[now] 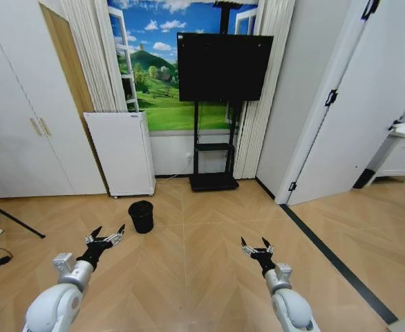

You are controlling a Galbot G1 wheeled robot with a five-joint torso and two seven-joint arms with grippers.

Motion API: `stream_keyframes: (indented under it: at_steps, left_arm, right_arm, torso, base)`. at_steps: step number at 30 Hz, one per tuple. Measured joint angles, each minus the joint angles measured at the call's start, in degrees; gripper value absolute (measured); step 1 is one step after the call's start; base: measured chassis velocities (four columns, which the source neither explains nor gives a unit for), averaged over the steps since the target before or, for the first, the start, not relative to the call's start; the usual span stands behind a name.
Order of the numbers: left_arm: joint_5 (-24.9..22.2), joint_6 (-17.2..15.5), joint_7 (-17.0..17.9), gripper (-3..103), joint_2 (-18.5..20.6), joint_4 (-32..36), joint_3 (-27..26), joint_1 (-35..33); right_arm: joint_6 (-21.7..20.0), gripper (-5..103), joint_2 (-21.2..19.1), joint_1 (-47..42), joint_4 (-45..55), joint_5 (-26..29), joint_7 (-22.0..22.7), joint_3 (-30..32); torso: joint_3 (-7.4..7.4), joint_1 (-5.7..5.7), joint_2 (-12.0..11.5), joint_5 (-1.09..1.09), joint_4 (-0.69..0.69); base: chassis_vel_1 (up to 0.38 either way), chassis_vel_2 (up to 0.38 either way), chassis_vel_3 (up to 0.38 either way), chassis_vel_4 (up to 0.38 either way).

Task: Pick up the trash bin and place the garbage on the floor into it.

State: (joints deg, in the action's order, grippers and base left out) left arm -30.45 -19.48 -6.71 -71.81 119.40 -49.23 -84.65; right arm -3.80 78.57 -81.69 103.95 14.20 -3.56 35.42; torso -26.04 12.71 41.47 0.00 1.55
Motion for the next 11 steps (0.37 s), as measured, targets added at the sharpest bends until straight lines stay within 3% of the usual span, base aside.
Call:
stream_keyframes:
  at_steps: [11]
  left_arm:
    - [2.0,0.7,1.2,100,-1.4,0.3,0.5,-0.2]
  right_arm:
    - [0.7,100,-1.1,0.1,-1.0,1.8,0.0,0.4]
  torso:
    - [0.0,0.0,0.0,0.0,-0.01]
  base:
    - [0.0,0.0,0.0,0.0]
